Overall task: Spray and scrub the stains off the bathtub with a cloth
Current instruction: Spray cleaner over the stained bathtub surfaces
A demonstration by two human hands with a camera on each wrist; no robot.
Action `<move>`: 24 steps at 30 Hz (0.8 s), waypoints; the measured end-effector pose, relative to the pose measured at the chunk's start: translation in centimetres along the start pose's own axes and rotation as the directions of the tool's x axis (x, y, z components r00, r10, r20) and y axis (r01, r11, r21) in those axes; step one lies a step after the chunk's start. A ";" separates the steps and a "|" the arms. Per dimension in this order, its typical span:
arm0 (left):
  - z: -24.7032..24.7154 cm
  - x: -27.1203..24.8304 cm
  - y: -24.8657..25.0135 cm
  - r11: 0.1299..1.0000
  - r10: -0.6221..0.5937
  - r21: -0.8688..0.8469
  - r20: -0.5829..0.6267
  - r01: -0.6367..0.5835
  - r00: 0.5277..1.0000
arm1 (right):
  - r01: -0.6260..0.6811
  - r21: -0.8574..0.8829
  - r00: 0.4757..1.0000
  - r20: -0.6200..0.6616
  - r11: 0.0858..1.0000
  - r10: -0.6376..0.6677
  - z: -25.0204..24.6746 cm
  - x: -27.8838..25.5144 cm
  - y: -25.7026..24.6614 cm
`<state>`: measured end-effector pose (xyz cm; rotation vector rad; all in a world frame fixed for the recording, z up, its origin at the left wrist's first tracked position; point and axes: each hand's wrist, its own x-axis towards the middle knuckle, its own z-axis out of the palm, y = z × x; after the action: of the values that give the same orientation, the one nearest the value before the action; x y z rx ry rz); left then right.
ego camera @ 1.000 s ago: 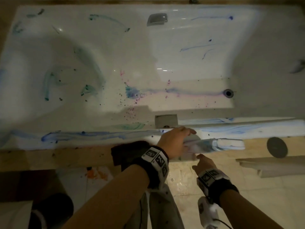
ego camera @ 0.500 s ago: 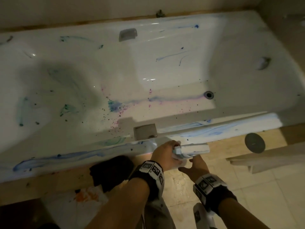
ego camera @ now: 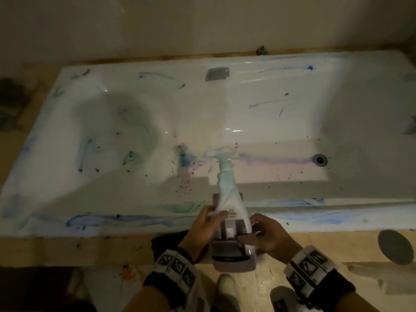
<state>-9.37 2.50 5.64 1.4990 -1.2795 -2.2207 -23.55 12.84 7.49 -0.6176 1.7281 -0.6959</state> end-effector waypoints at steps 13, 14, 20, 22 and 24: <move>-13.9 -1.6 1.8 0.972 0.223 0.088 -0.067 -0.217 0.973 | -0.074 0.414 0.946 0.316 0.907 -0.067 8.1 11.5 -16.1; -14.8 -1.3 1.8 0.972 0.220 0.091 -0.050 -0.215 0.974 | -0.074 0.416 0.940 0.332 0.906 -0.075 9.6 12.6 -17.4; -20.3 0.0 0.4 0.973 0.228 -0.019 -0.042 -0.229 0.973 | -0.002 0.307 0.975 0.211 0.952 -0.067 19.0 16.4 -22.2; -22.1 0.4 -0.3 0.972 0.229 -0.040 -0.015 -0.230 0.973 | 0.058 0.300 0.971 0.205 0.952 -0.123 21.4 17.2 -22.8; -24.0 1.2 -1.4 0.973 0.225 -0.060 -0.011 -0.225 0.974 | 0.093 0.261 0.959 0.237 0.961 -0.157 23.3 18.1 -23.4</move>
<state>10.26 -10.62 0.83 1.2671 -1.2970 -2.0906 -4.17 -19.38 7.60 -0.6175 1.3463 -0.8666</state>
